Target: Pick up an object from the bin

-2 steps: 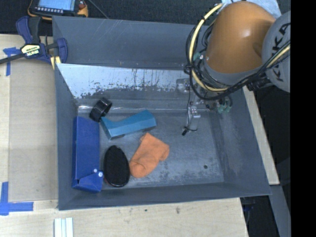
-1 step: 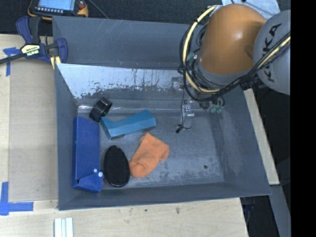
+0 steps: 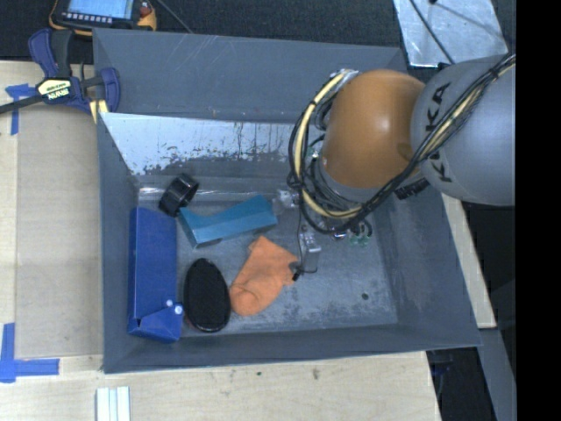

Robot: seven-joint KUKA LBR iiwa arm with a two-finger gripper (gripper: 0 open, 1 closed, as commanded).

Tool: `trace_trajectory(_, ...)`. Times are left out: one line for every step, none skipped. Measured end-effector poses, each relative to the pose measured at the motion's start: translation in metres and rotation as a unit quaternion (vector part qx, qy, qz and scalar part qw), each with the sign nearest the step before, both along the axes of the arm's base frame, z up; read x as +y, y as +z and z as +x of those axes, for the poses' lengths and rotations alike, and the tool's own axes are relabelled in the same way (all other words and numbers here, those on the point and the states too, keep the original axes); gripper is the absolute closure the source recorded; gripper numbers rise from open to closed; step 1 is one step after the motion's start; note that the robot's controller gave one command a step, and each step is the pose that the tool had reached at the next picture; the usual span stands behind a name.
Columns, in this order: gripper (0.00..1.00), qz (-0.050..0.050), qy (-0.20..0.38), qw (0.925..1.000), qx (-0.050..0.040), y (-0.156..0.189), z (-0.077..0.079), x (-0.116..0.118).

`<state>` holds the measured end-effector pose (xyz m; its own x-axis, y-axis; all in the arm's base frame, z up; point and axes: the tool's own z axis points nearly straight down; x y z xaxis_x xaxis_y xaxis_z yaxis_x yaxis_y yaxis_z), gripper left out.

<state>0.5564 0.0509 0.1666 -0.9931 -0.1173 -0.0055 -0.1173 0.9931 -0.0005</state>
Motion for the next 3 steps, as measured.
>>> trace_trajectory(0.00,0.000,0.132,0.9913,0.0013,-0.044,0.006,0.004)
trace_trajectory(0.00,-0.001,0.176,0.9844,-0.0005,-0.065,-0.016,0.020)
trace_trajectory(0.00,-0.001,0.238,0.9713,0.0020,-0.094,-0.032,0.041)
